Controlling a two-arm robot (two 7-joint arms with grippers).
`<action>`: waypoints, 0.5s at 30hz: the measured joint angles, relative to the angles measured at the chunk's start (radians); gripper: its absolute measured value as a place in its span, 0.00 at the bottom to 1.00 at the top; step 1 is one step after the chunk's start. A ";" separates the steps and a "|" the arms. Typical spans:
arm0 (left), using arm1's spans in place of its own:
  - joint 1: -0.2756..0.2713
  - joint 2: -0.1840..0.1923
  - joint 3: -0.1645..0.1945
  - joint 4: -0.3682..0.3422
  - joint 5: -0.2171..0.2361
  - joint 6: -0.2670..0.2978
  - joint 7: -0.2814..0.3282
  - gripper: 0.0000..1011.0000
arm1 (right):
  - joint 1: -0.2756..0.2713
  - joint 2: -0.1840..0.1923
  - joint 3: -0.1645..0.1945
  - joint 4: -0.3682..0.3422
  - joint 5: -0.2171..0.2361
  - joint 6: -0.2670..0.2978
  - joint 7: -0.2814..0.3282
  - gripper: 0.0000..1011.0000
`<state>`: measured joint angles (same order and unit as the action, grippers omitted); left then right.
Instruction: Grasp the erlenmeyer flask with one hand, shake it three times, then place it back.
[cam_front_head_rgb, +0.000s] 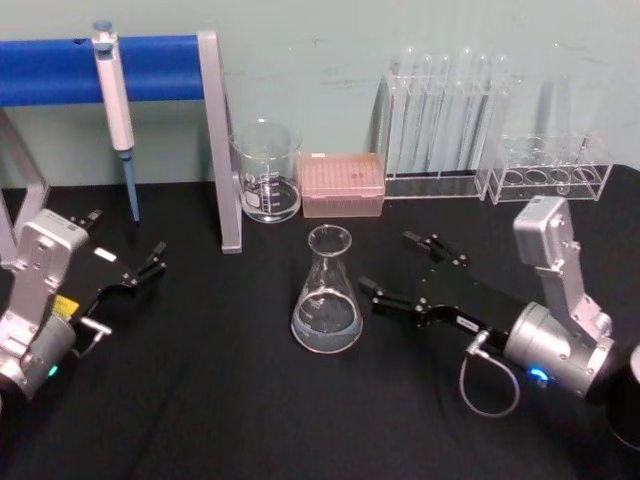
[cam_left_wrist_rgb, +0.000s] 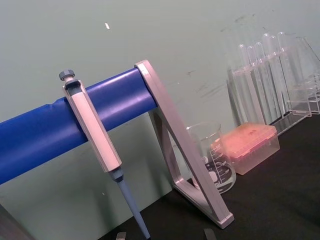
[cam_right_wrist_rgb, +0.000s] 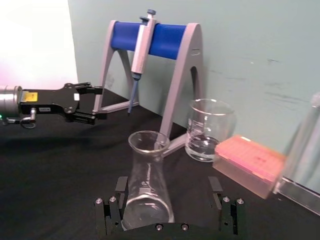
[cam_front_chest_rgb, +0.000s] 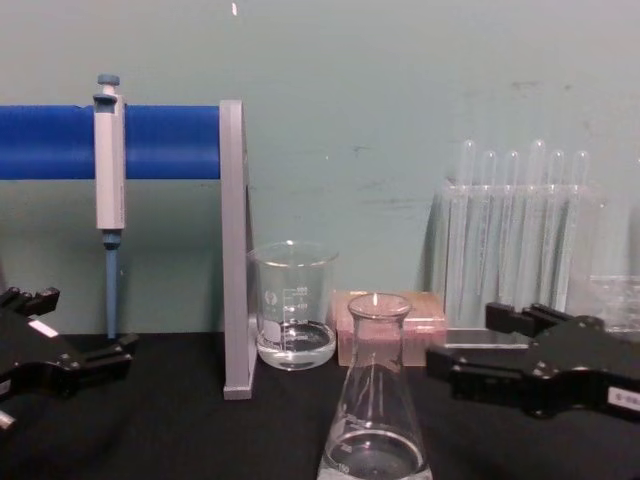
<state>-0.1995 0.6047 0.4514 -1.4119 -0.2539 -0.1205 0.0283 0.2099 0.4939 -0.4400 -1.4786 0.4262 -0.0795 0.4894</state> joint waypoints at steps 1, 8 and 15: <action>0.000 0.000 0.000 0.000 0.000 0.000 0.000 0.99 | 0.007 -0.008 -0.003 0.007 -0.005 0.000 0.008 0.99; 0.000 0.000 0.000 0.000 0.000 0.000 0.000 0.99 | 0.039 -0.050 -0.017 0.049 -0.024 -0.001 0.030 0.99; 0.000 0.000 0.000 0.000 0.000 0.000 0.000 0.99 | 0.075 -0.094 -0.030 0.099 -0.041 -0.003 0.039 0.99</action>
<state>-0.1995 0.6047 0.4514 -1.4120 -0.2539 -0.1205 0.0283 0.2850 0.3998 -0.4701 -1.3797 0.3853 -0.0823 0.5279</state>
